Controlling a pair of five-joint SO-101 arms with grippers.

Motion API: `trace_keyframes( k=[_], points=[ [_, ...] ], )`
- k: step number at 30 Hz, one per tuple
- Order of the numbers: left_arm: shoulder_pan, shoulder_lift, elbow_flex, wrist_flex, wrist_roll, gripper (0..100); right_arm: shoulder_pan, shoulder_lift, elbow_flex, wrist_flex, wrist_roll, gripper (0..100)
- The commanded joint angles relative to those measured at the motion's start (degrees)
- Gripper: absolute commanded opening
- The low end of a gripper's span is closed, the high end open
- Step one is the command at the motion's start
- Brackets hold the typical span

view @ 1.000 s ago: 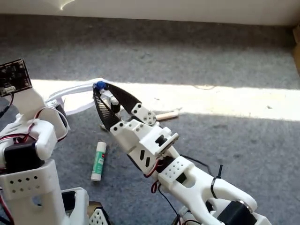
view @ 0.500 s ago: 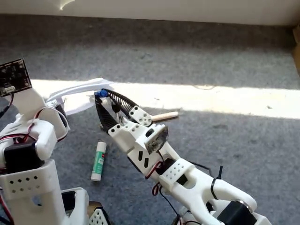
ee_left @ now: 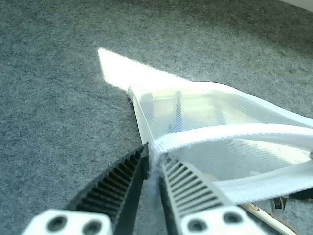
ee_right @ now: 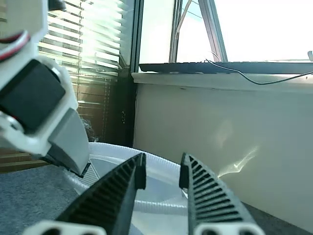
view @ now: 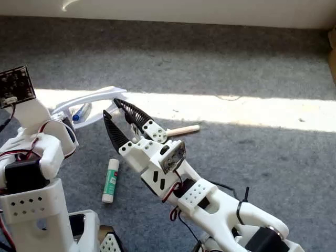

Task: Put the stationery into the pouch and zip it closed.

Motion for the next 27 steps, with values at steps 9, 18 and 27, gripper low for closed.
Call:
trace_keyframes(
  k=[9,18,27],
  points=[
    [-1.71,-1.19,-0.57,-1.23,0.18,1,5.41,-31.69,-4.09,50.51,-11.52,11.2],
    [-4.0,-1.19,-0.75,-1.23,0.53,1,5.76,-36.35,-11.12,70.55,-11.43,11.2],
    [-8.57,-1.19,-0.92,-1.23,2.64,1,5.49,-36.35,-20.35,87.08,-14.33,11.4]
  ],
)
